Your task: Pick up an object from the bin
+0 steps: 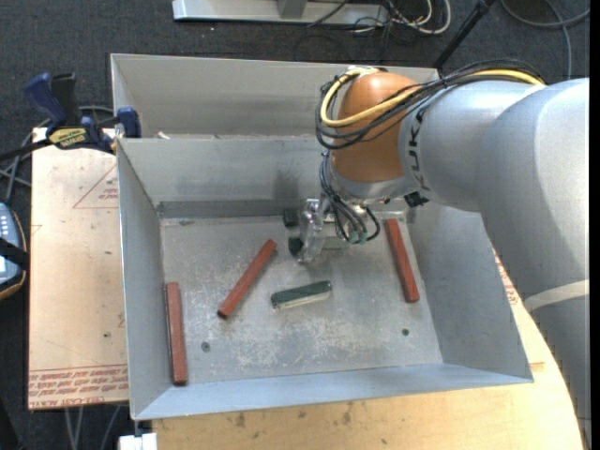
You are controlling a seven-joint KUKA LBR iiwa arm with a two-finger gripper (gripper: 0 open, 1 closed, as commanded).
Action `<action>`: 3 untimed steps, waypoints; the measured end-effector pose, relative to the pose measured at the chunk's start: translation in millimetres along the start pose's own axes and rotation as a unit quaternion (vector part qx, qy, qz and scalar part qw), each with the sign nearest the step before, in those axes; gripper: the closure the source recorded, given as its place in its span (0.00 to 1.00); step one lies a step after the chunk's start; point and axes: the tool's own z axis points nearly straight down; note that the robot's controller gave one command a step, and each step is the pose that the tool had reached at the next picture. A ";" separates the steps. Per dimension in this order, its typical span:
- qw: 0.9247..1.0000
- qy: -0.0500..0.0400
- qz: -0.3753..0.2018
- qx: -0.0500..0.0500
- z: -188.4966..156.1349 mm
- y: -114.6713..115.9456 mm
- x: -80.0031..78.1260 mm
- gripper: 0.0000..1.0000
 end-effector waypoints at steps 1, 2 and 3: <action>1.000 0.003 -0.013 0.001 -118.5 25.3 6.1 1.00; 1.000 0.003 -0.013 0.001 -118.4 25.3 6.2 1.00; 0.999 0.006 -0.048 0.001 -153.8 7.5 10.5 1.00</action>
Offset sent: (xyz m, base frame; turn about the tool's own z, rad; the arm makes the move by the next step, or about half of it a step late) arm 0.0000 0.0000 0.0000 0.0000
